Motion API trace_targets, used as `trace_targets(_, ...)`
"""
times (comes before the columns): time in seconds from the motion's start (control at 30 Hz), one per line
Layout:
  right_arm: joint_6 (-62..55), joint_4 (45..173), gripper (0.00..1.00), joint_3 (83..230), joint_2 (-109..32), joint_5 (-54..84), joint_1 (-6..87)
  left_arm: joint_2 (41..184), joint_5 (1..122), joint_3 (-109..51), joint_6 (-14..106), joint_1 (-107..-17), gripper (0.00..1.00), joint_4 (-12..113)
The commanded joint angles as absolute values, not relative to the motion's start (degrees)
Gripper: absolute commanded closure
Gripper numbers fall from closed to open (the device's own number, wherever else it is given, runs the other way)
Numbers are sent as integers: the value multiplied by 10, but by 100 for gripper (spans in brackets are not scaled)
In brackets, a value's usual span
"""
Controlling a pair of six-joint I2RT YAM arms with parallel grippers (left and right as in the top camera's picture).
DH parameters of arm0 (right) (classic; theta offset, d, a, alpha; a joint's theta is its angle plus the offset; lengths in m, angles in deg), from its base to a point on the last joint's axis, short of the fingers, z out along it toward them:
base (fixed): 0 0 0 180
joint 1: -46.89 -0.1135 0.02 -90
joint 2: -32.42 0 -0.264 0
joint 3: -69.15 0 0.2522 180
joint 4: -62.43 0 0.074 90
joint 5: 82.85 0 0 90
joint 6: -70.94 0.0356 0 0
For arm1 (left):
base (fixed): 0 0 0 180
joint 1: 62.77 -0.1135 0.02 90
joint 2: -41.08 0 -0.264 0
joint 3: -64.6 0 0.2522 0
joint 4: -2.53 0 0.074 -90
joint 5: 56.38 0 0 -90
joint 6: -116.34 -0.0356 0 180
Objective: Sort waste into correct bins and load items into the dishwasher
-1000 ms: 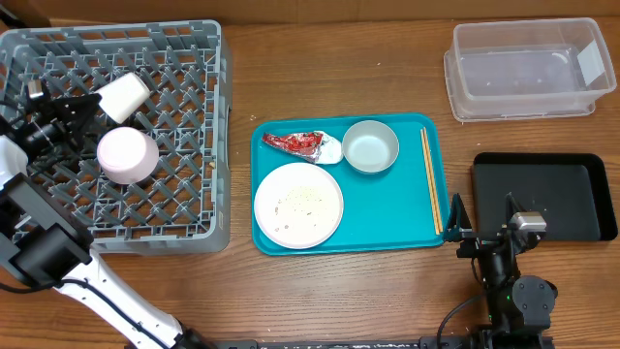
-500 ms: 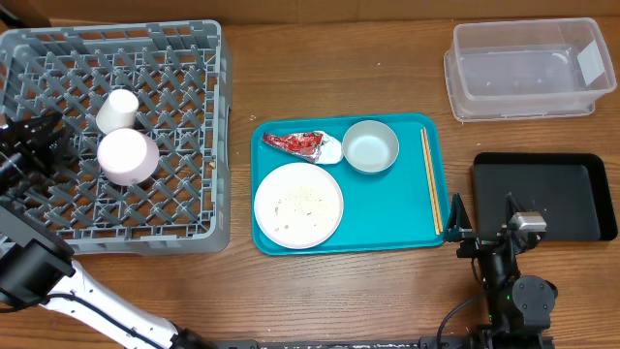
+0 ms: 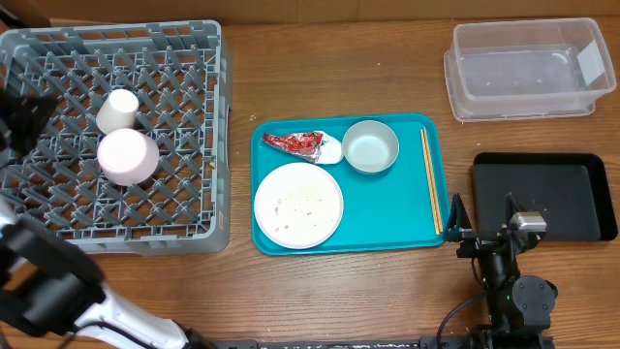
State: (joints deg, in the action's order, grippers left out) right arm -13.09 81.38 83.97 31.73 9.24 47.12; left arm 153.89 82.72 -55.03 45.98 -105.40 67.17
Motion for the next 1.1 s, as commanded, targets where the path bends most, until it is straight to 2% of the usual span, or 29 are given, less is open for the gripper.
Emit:
trace_targets(0.0,-129,810,0,834,323,87,469,1500,532,-551,411,-937,96,679)
trace_targets(0.2,-129,810,0,834,323,87,469,1533,293,-551,411,-802,96,685)
trace_targets(0.43,-129,810,0,834,323,87,469,1571,83,-551,423,-736,96,688)
trace_targets(0.7,-129,810,0,834,323,87,469,1579,79,-550,441,-751,96,688)
trace_targets(0.87,-129,810,1,834,323,87,469,1596,173,-550,413,-763,96,673)
trace_targets(1.07,-129,810,0,834,323,87,469,1613,169,-550,402,-764,96,667)
